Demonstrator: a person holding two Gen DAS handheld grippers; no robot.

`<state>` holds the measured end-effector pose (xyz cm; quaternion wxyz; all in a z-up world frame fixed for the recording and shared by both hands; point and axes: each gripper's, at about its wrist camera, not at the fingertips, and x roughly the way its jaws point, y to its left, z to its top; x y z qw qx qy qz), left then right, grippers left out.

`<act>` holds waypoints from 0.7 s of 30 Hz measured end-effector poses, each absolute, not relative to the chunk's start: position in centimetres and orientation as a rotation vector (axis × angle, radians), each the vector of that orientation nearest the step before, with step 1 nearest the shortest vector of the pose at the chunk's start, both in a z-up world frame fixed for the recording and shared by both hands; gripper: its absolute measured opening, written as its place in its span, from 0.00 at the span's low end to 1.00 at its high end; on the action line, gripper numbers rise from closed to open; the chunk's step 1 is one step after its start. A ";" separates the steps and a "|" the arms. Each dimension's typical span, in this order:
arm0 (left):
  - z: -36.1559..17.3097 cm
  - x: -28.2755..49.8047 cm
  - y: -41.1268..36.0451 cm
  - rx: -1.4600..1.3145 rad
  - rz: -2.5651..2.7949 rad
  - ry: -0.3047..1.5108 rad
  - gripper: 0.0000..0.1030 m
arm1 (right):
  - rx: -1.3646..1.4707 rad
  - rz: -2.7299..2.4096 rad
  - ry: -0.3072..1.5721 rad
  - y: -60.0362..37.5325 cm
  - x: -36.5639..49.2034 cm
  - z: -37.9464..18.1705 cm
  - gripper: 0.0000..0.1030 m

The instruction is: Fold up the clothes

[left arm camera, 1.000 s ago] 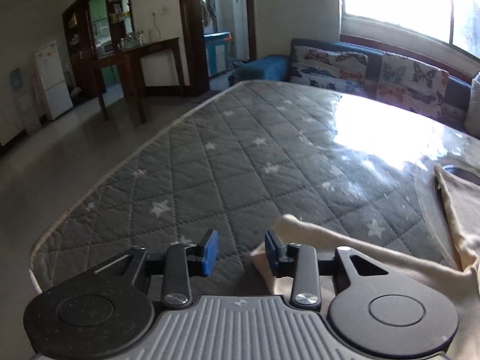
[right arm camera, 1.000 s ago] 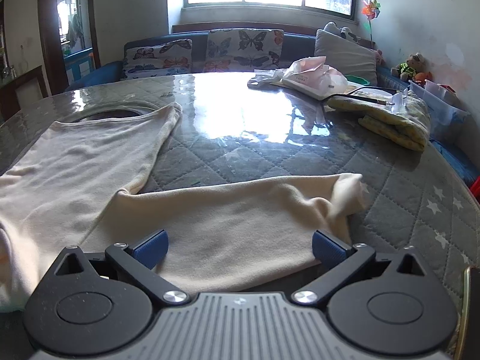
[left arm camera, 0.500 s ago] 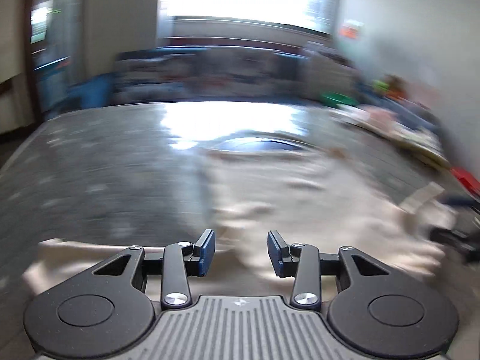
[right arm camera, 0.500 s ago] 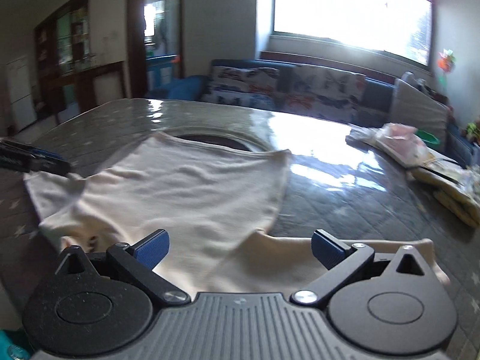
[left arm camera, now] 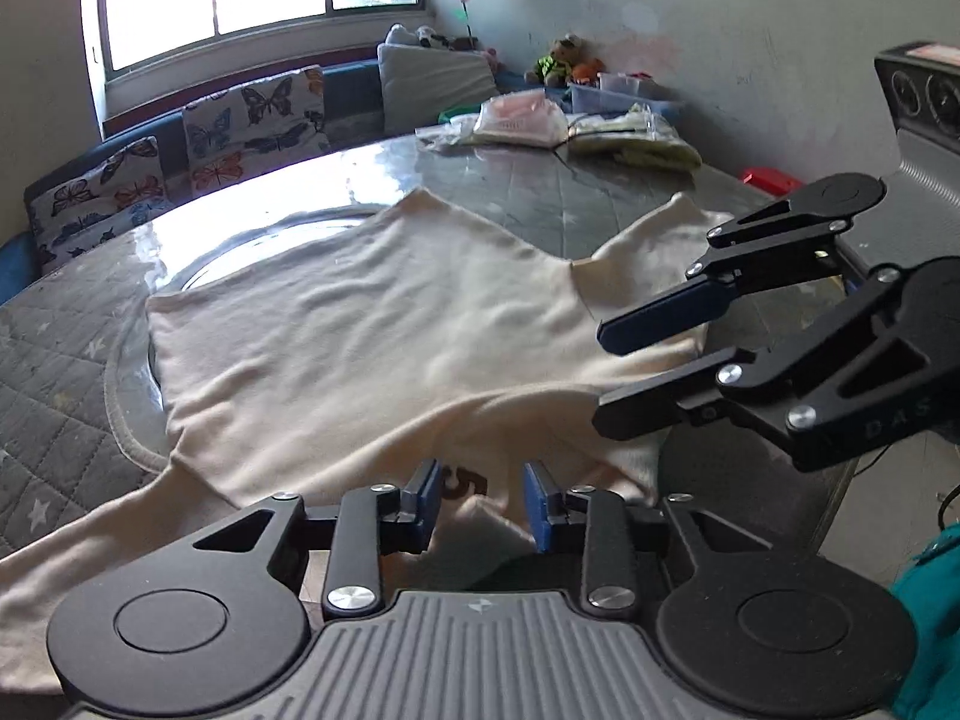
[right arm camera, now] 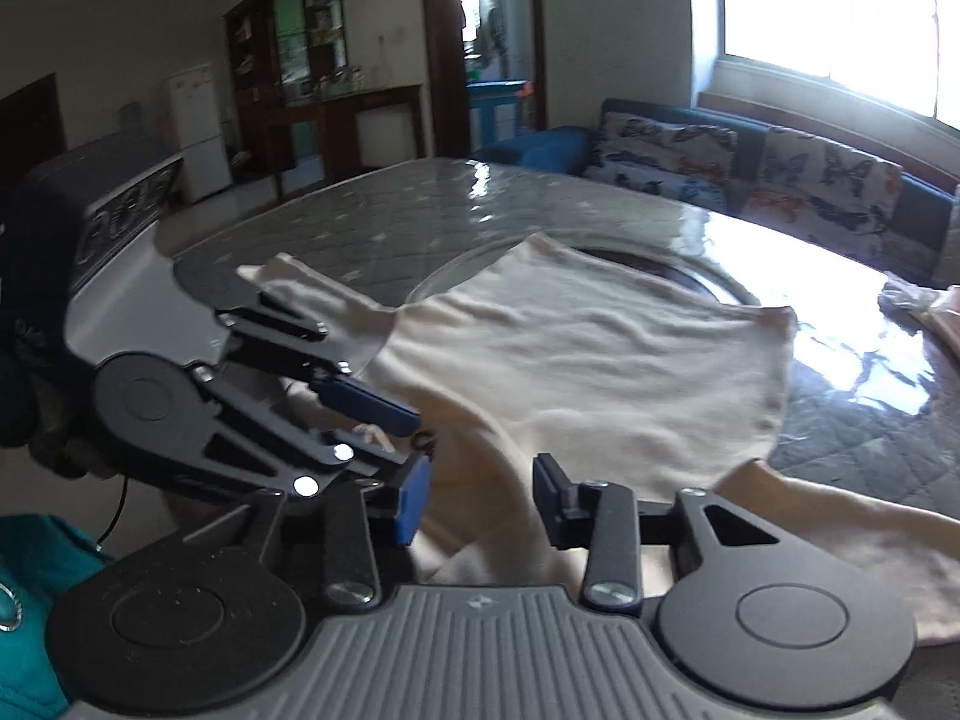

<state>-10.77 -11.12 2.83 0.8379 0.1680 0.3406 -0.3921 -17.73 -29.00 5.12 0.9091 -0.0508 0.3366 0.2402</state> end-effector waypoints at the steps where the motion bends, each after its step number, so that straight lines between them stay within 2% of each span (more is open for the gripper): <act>1: 2.6 -10.8 -11.0 0.361 -0.828 0.723 0.26 | -0.108 0.511 0.709 -28.6 -17.7 4.8 0.29; 4: 2.5 -10.7 -10.9 0.358 -0.821 0.725 0.21 | -0.106 0.510 0.748 -28.2 -17.5 3.8 0.24; 9: 2.7 -10.7 -10.2 0.333 -0.827 0.715 0.15 | -0.134 0.459 0.804 -28.0 -17.3 2.3 0.22; 15: 4.2 -10.8 -8.8 0.247 -0.881 0.674 0.14 | -0.123 0.429 0.807 -28.5 -17.5 2.4 0.06; 21: 4.1 -11.3 -8.0 0.235 -0.927 0.657 0.16 | -0.065 0.457 0.764 -29.5 -18.5 3.6 0.04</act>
